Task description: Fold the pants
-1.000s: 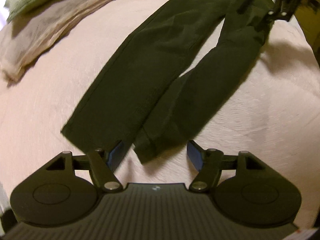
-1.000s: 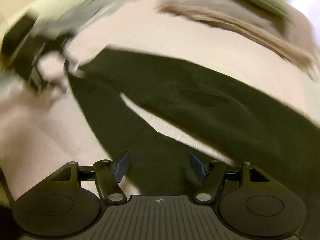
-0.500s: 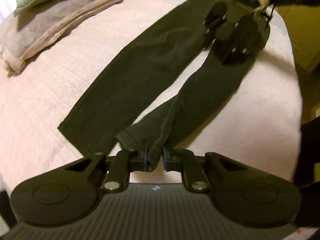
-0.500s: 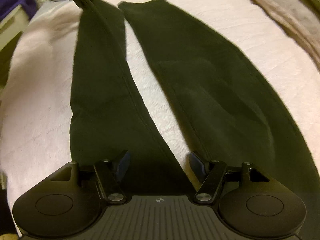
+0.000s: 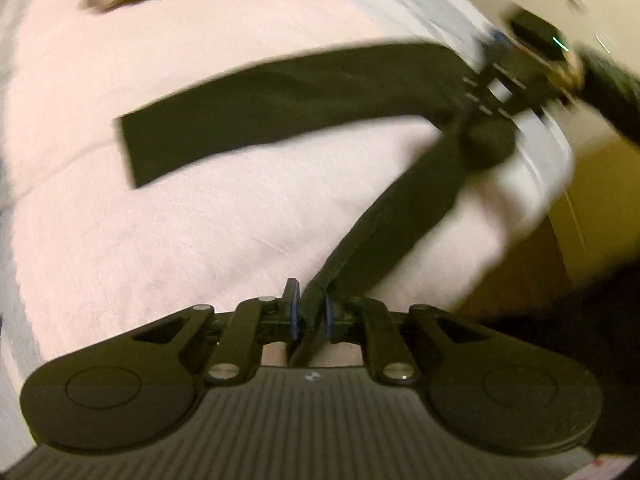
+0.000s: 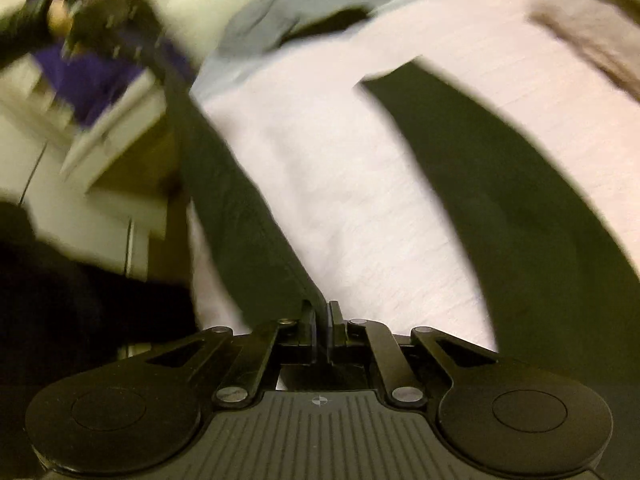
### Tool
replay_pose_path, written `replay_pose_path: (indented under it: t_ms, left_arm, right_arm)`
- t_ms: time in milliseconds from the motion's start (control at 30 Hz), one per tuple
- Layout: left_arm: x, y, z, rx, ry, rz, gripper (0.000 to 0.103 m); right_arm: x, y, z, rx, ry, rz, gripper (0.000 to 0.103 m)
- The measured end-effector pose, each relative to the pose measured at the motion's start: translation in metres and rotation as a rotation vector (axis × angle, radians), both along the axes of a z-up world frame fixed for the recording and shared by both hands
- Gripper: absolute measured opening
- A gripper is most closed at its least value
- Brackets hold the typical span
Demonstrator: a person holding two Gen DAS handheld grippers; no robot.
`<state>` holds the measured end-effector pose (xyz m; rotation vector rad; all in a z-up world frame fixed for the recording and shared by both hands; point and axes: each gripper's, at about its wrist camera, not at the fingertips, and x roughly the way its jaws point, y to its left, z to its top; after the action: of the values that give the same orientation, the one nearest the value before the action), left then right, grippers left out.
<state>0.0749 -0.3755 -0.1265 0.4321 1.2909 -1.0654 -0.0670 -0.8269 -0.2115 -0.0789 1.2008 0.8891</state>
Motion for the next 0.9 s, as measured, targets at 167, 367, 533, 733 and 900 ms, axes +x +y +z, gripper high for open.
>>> replay_pose_path:
  t_ms: [167,367,533,733,900]
  left_arm:
    - [0.070,-0.015,-0.081,0.128,-0.106,0.228,0.020]
    - [0.056,-0.016,-0.108,0.117,-0.250,0.165,0.022]
    - [-0.013,-0.019,-0.119,0.081,-0.412,-0.167,0.042]
    - [-0.073,-0.010,-0.184,0.167,-0.606,-0.636,0.047]
    - [-0.077,-0.011,-0.219,0.166,-0.721,-0.746,0.042]
  right_arm:
    - [0.056,-0.021,-0.046,-0.194,-0.195,-0.325,0.049]
    - [0.025,-0.052,-0.059,-0.209,-0.217,-0.644,0.050]
    - [-0.062,-0.055,-0.034,-0.213,-0.158,-0.935,0.050]
    - [-0.170,-0.049,-0.026,-0.237,-0.095,-1.354,0.052]
    - [-0.233,-0.058,-0.040,-0.172,-0.026,-1.739,0.055]
